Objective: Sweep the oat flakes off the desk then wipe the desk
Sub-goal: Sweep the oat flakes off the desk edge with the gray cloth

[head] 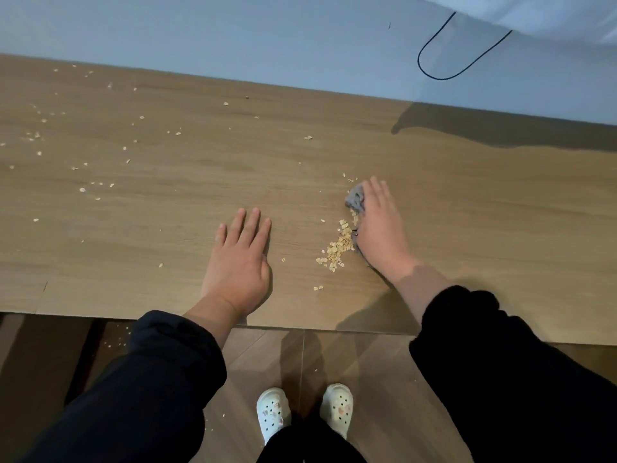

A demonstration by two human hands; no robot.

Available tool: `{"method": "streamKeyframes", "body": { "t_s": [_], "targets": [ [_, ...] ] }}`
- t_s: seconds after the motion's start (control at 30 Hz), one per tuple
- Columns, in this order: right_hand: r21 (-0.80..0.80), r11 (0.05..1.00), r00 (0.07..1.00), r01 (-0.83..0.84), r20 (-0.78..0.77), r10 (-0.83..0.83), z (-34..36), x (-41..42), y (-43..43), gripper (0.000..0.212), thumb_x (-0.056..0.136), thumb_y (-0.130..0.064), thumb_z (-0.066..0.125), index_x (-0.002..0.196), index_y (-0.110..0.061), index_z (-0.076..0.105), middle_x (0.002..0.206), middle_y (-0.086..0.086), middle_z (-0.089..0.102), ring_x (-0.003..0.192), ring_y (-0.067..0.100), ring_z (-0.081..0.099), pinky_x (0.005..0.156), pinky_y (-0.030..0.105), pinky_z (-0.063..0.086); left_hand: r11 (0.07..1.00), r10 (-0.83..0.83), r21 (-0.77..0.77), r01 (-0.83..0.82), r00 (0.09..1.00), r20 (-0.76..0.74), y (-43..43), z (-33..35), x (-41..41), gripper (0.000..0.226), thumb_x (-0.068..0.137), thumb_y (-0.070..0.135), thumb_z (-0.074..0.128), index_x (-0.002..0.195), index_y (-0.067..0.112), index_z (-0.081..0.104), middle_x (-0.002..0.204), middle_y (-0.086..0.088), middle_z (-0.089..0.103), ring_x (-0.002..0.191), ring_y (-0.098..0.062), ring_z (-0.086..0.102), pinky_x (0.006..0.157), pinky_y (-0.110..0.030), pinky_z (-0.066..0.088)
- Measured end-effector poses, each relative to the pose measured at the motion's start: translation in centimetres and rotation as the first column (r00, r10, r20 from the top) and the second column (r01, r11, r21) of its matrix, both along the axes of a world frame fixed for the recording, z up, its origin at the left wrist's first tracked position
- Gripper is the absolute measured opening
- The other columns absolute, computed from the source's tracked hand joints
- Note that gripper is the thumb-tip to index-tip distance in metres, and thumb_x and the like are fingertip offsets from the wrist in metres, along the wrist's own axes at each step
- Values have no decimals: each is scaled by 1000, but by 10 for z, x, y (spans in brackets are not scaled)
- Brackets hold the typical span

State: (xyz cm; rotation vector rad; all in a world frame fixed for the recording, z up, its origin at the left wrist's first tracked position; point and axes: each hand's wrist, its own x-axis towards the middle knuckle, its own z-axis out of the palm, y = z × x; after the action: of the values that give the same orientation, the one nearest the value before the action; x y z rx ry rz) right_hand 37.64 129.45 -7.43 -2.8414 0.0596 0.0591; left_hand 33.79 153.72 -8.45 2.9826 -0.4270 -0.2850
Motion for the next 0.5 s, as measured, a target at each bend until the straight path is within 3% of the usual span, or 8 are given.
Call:
{"method": "streamKeyframes", "body": {
  "t_s": [0.07,0.23,0.3,0.4,0.5],
  "targets": [
    [6,1000,1000,-6,9,6,-3,-4,-17,73,93,5,43,155,-13,8,163,4,2,150,19,-1,121,34,0,1000,2,-2,-2,1000,-3,0,1,0,77,81,36,3,154,13,14,162,-7,5,149,-26,-2,120,-45,2],
    [21,940,938,341,54,-342,-4,15,-88,55,99,-2,36,151,1,20,160,17,17,149,30,12,122,37,8,999,4,-34,-4,1000,-14,2,-1,0,77,82,40,5,154,14,15,162,-5,5,149,-23,-3,121,-42,0],
    [-13,921,920,389,54,-387,-6,27,-96,54,98,-4,37,150,2,22,159,19,19,148,32,13,122,37,10,997,10,-70,-11,1000,-20,8,2,5,78,82,45,6,154,17,13,162,-2,2,149,-19,-5,120,-39,-2],
    [-35,932,932,361,44,-360,-5,36,-82,57,97,-4,38,150,2,21,159,18,18,148,32,13,122,35,8,998,-38,-59,37,999,-22,25,1,8,77,84,53,7,154,19,8,161,-1,-2,148,-16,-9,118,-35,-5],
    [-52,984,985,170,23,-169,0,36,-49,67,93,-3,48,152,-1,17,161,14,14,149,28,9,121,32,2,997,-73,2,73,997,10,33,-5,4,72,90,52,9,153,18,6,161,-2,-2,148,-16,-9,119,-35,-4]
  ]
}}
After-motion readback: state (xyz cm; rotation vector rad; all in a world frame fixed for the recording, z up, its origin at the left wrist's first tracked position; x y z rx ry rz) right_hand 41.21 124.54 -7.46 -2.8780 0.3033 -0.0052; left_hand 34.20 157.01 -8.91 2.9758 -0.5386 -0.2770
